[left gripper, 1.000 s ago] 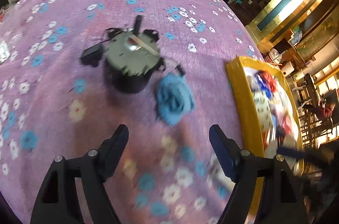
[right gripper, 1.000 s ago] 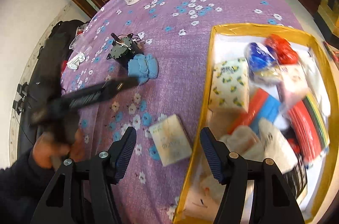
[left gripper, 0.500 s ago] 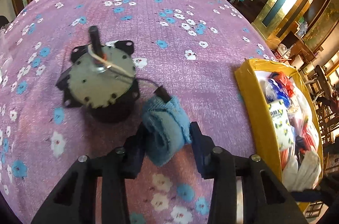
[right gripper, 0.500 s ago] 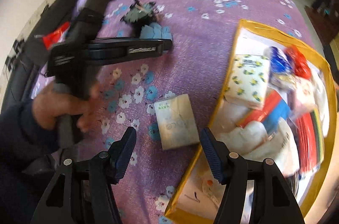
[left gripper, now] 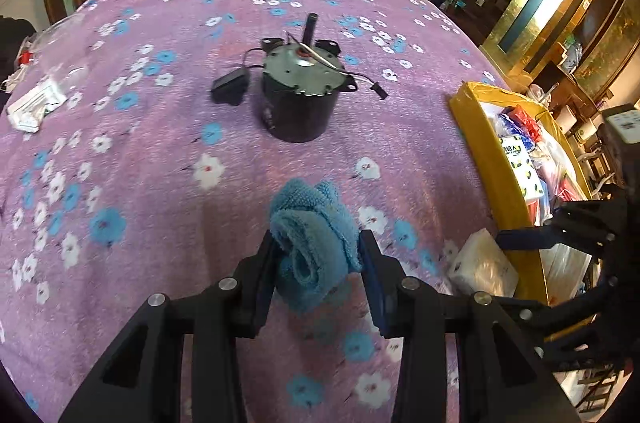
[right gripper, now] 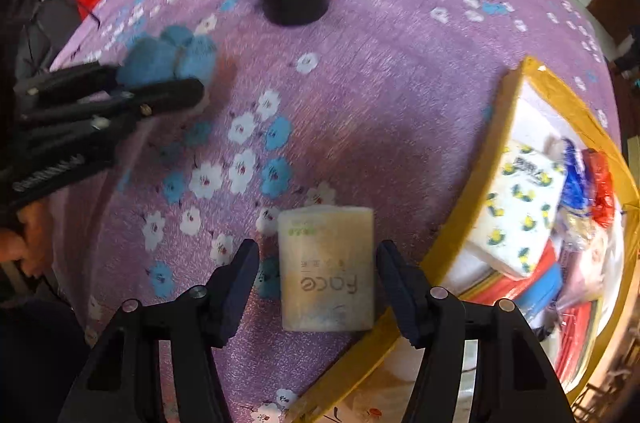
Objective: Organize soft objects
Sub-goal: 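Carry the blue cloth and Face tissue pack over the tray with both tools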
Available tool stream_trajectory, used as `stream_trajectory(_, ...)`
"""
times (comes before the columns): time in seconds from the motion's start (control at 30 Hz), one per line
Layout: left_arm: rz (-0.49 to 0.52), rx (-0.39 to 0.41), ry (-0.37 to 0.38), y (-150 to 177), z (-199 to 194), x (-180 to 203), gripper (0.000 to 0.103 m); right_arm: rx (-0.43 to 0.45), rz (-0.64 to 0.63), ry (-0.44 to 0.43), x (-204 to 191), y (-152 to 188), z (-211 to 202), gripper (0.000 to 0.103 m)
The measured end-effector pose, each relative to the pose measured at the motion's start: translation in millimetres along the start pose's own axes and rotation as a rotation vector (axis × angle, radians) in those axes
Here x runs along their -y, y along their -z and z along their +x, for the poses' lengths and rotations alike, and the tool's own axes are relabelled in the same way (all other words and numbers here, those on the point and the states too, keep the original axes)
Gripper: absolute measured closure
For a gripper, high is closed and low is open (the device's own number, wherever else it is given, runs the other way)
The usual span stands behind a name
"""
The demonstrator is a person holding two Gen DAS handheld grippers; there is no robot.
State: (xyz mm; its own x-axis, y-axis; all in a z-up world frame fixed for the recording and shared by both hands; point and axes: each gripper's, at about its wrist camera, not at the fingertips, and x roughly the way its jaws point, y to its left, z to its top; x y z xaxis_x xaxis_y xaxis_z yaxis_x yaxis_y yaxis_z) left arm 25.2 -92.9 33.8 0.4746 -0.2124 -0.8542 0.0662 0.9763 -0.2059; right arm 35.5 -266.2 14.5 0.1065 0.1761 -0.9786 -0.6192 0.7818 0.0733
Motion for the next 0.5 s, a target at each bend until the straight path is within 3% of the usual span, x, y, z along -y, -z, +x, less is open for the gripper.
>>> stream_trajectory(0.03,0.002,0.003,0.0,1.6,-1.7,-0.7,0.065,0.004,-0.017,0.021,-2.9,0.9,1.0,0.042)
stream_trajectory(0.07,0.003,0.005,0.0,2.3,-2.7,-0.9,0.065,0.003,-0.026,0.026,-4.1,1.8,2.5,0.054)
stream_trajectory(0.2,0.006,0.012,0.001,4.0,-5.5,2.2,0.065,0.027,-0.013,0.002,-6.7,7.2,-1.0,0.055)
stream_trajectory(0.5,0.048,0.029,0.009,6.4,-12.2,24.2,0.065,0.159,0.147,-0.129,8.2,39.2,-38.2,0.055)
